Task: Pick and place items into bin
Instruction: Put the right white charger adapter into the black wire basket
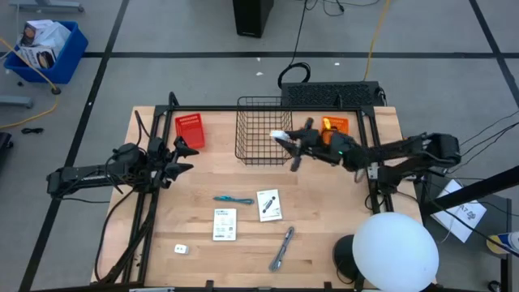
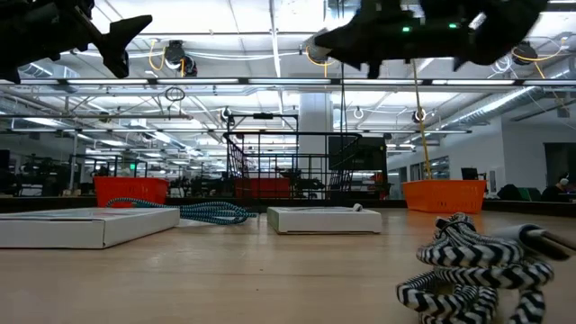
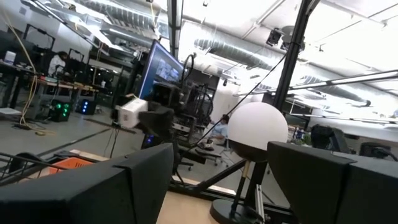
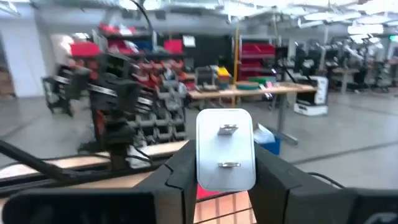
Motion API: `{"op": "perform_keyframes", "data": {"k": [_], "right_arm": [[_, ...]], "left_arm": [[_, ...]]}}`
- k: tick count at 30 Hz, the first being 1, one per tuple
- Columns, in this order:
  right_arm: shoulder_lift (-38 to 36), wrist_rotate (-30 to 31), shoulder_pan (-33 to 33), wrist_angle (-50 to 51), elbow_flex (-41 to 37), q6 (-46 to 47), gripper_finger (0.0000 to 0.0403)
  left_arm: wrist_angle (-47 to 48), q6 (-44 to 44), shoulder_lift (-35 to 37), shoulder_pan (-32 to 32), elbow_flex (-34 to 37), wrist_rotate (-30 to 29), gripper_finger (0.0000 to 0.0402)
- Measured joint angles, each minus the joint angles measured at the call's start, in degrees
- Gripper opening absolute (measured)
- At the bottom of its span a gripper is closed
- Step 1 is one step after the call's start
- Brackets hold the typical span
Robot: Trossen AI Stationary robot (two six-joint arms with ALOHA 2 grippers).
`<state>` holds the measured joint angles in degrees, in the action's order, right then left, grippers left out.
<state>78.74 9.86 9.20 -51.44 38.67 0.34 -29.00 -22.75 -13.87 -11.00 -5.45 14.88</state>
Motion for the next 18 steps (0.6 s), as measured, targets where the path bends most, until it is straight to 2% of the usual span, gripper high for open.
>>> {"op": "perform_keyframes", "data": {"k": [8,13,18], "right_arm": [[6.57,-5.45,5.80,16.36,13.27,0.08,0.0100],[9.09,-5.96,8.60,29.46,21.17,0.40,0.0100],[11.62,-10.06,11.07,39.95,28.25,0.75,0.0100]], "left_arm": [[0.79,-1.76,-0.01,0.00,0.00,0.04,0.0267],[1.88,-1.76,-0.01,0.00,0.00,0.06,0.0267],[1.95,-1.62,-0.02,0.00,0.00,0.08,0.0267]]}}
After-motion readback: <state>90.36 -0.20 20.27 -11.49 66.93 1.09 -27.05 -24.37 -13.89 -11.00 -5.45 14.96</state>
